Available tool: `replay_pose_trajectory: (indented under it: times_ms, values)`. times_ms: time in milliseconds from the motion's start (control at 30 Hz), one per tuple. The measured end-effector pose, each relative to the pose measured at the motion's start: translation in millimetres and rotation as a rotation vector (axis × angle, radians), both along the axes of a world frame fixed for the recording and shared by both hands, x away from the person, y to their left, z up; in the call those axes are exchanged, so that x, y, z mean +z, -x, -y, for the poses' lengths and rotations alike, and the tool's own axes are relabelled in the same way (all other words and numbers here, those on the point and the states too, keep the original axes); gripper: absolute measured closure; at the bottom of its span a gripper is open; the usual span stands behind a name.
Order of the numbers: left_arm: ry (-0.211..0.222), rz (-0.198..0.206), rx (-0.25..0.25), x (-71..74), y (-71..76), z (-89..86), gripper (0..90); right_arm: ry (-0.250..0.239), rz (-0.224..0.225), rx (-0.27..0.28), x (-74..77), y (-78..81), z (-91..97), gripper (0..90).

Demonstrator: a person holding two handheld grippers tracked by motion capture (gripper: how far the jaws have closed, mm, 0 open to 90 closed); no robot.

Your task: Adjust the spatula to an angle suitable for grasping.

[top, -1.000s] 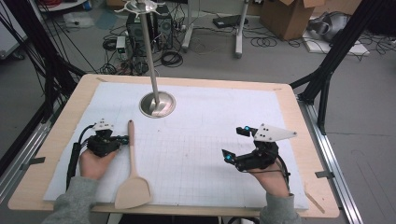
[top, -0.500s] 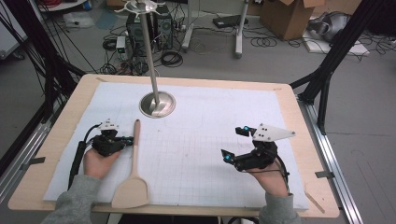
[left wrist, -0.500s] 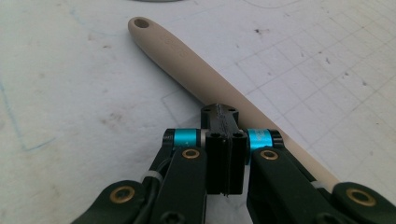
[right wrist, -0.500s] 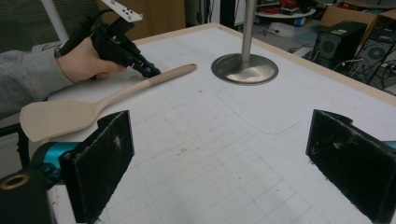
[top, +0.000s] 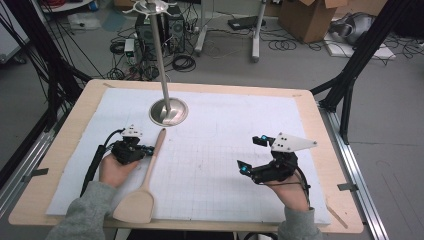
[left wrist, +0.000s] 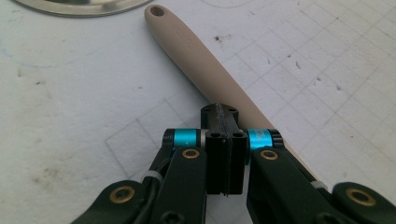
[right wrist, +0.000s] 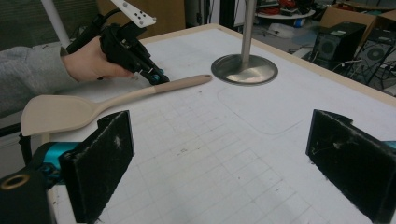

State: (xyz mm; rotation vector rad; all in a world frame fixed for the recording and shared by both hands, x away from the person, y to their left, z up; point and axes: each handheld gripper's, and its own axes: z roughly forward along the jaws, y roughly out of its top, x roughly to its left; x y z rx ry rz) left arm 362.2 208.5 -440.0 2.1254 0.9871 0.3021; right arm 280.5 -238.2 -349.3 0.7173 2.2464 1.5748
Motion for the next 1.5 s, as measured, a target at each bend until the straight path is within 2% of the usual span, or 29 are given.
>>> replay_pose_trajectory:
  times_ms: [167, 267, 333, 433, 633, 767, 900, 1000, 1133, 1367, 1500]
  values:
    - [-0.011, -0.005, -0.031, 1.3, -1.7, 9.1, 89.3, 0.001, -0.003, 0.003, -0.2, 0.0, -0.9, 6.7]
    - [-0.003, -0.016, -0.034, 1.1, -2.4, 7.6, 89.2, 0.003, 0.006, 0.004, -0.1, -0.4, -0.5, 6.7]
    - [-0.014, -0.005, -0.024, 3.0, -1.6, 5.7, 89.1, 0.001, -0.002, 0.001, 0.1, 0.3, -0.1, 6.7]
    - [0.012, 0.009, -0.019, 9.9, 1.8, 1.0, 89.1, 0.001, 0.001, 0.002, 0.0, 0.0, 0.2, 6.7]
    - [0.009, 0.05, -0.025, 26.0, 20.2, 1.0, 89.1, 0.003, -0.002, 0.0, 0.0, 0.4, -0.3, 6.7]
    - [0.019, 0.064, -0.032, 30.5, 34.8, 5.1, 89.1, 0.005, 0.005, 0.003, -0.1, 0.1, -1.2, 6.7]
    - [0.039, 0.061, -0.047, 28.6, 45.6, 8.9, 89.1, 0.005, 0.006, 0.007, 0.3, -0.1, -2.6, 6.7]
    - [0.037, 0.057, -0.062, 25.5, 52.1, 12.6, 89.1, 0.008, 0.0, 0.008, 0.1, -0.5, -3.4, 6.7]
    - [0.012, 0.059, -0.072, 22.2, 60.1, 17.6, 89.1, 0.006, 0.003, 0.011, 0.1, -0.9, -3.2, 6.7]
    - [0.0, 0.059, -0.067, 21.9, 73.9, 25.5, 89.1, 0.005, 0.001, 0.01, 0.5, -0.5, -3.8, 6.7]
    - [-0.031, 0.051, -0.082, 19.5, 79.1, 30.4, 89.1, 0.004, 0.004, 0.014, 0.6, -0.5, -5.0, 6.7]
